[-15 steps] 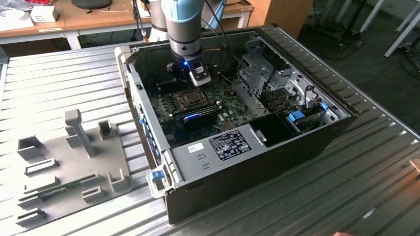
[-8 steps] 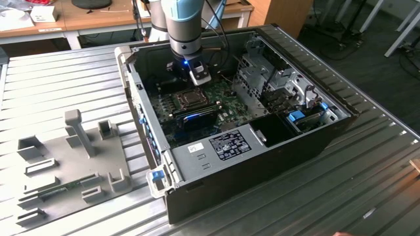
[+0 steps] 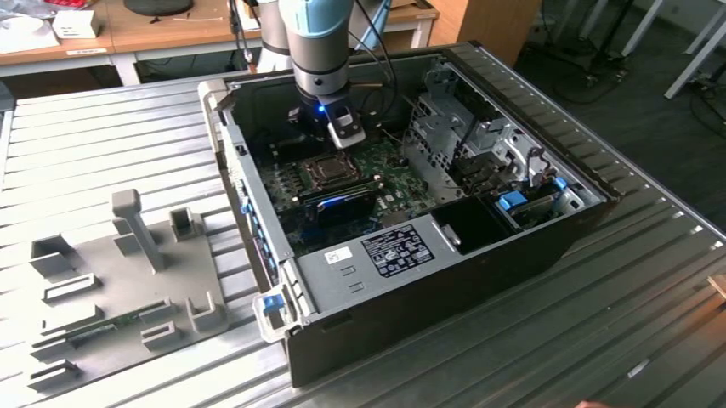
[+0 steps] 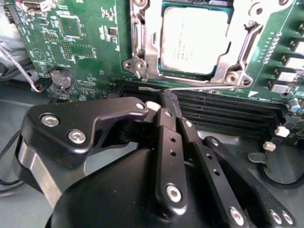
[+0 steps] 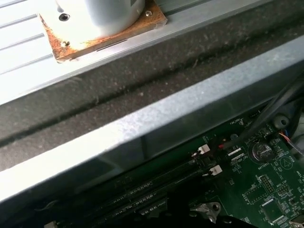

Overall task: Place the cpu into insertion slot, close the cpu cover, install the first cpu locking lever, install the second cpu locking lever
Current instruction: 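Install the first cpu locking lever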

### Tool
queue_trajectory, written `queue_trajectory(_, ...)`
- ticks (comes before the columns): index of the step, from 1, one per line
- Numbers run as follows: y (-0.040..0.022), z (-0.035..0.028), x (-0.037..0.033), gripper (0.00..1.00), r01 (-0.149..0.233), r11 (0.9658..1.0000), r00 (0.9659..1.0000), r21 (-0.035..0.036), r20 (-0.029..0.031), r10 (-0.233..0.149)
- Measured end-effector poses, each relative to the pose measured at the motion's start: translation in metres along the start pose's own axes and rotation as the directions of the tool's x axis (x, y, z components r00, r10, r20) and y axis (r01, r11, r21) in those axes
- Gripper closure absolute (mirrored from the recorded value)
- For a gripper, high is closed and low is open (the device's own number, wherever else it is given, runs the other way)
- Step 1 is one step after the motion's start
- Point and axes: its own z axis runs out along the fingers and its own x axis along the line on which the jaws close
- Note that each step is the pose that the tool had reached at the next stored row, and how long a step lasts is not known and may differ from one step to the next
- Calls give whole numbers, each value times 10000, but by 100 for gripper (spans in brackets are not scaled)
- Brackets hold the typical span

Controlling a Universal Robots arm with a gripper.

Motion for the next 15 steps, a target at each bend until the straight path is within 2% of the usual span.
queue_trajectory(7,-4,0,-2,90,-5,10000,10000,37,21,5)
queue_trajectory(15,-13,24,-1,90,-8,10000,10000,43,30,8)
